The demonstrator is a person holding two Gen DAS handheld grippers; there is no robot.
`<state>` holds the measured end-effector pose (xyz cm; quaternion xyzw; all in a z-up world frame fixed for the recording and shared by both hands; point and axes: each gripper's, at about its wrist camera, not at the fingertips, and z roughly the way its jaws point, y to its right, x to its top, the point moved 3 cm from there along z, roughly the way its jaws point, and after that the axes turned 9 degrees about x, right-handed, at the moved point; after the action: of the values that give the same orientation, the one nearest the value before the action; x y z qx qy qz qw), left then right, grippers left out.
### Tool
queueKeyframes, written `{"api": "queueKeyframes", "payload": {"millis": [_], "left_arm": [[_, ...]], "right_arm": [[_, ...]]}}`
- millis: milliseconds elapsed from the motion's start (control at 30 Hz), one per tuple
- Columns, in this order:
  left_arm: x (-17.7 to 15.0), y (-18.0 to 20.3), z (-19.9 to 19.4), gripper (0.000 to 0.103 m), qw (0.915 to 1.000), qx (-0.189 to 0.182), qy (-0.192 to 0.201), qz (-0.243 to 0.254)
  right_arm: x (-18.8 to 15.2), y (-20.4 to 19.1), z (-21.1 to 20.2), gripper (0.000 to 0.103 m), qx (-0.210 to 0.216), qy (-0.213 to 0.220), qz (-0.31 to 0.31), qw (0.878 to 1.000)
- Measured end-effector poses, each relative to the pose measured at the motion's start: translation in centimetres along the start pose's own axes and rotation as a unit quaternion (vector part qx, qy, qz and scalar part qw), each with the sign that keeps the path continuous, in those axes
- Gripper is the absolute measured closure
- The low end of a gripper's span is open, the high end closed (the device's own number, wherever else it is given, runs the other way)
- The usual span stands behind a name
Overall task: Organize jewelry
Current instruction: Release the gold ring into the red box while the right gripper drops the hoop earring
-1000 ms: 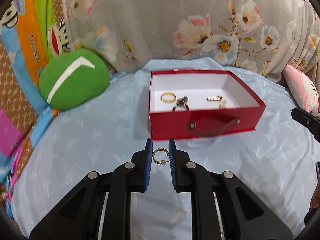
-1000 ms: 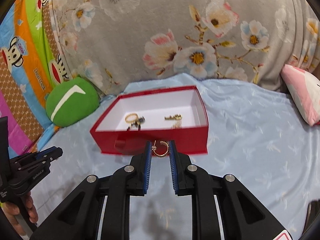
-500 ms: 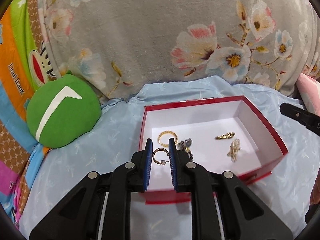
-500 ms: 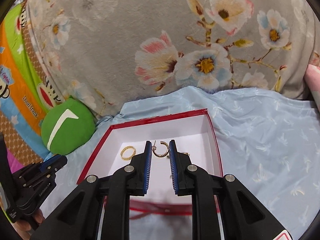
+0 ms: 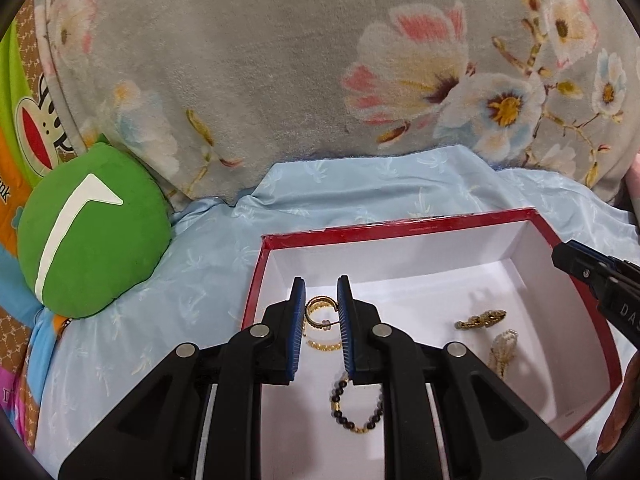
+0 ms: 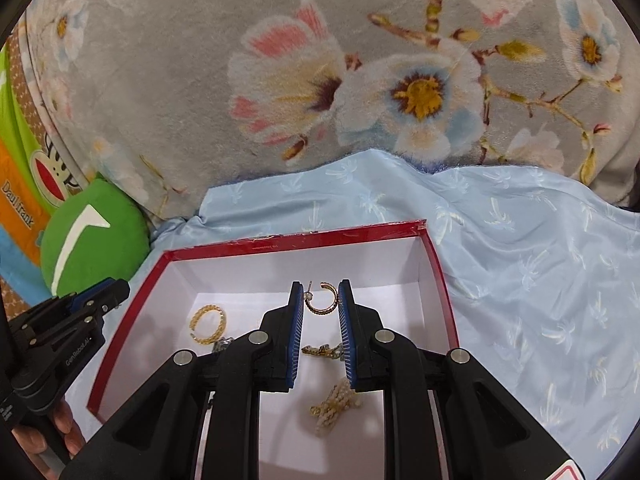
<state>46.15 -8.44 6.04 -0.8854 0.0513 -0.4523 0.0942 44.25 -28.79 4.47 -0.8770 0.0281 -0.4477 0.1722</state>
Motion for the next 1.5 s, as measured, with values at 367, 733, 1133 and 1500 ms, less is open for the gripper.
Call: {"api": "queueKeyframes", "payload": {"millis": [367,733,1133,1500], "left_arm": [[1.4,0.3,4.5,0.087,0.9995,0.019,-0.023,-0.009],[1.6,-0.1,5.7,0.087,0.9987,0.017,-0.041,-0.025],[1.4,-0.4,6.1,0.087,0.998,0.015,-0.05,-0.037],[1.4,-0.5,6.3,0.087,0.9977,0.017,-0.054,-0.036]], "right_arm": [[0.5,0.4,2.4,0.087,-0.018,-0.014,-0.005,1.0],[0.2,1.2,3.4,0.087,-0.026,-0.031,0.011,0.999],[0.1,1.4,4.0,0.087,-0.032,-0.045,0.013,0.998],[0.1,1.3,4.1,0.087,-0.037,-0.052,0.011,0.998]]}}
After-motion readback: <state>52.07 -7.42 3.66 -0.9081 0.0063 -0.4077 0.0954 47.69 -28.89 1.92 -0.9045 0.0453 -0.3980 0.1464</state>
